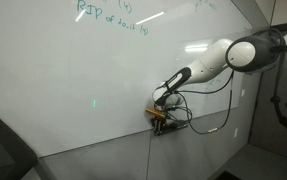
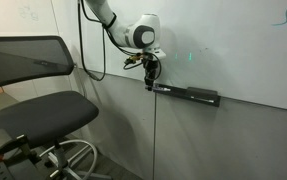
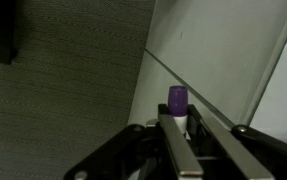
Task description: Use pen on the left side of the pen holder to draw a smiley face
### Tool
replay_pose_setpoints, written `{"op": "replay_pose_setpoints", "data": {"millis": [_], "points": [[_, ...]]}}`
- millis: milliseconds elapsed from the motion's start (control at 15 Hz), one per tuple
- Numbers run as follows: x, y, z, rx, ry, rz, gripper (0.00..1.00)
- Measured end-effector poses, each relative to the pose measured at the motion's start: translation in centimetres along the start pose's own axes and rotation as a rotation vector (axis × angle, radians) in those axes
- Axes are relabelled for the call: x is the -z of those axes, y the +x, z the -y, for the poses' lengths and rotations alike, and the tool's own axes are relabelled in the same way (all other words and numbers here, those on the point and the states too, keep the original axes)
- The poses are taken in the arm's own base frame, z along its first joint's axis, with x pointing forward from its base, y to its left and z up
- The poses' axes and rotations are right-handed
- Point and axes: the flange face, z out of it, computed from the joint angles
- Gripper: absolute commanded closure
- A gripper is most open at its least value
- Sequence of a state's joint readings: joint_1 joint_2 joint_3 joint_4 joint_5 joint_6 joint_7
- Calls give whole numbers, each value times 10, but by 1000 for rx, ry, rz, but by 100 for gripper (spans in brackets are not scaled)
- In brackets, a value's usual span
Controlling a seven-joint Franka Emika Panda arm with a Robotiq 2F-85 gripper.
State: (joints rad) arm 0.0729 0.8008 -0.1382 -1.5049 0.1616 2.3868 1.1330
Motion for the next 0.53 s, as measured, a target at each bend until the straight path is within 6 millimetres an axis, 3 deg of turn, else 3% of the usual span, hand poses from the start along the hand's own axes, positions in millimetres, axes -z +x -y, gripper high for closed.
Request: {"op": "replay_pose_setpoints", "data": {"millis": [533], "points": [[11, -16, 6, 21, -3, 16, 93]]}}
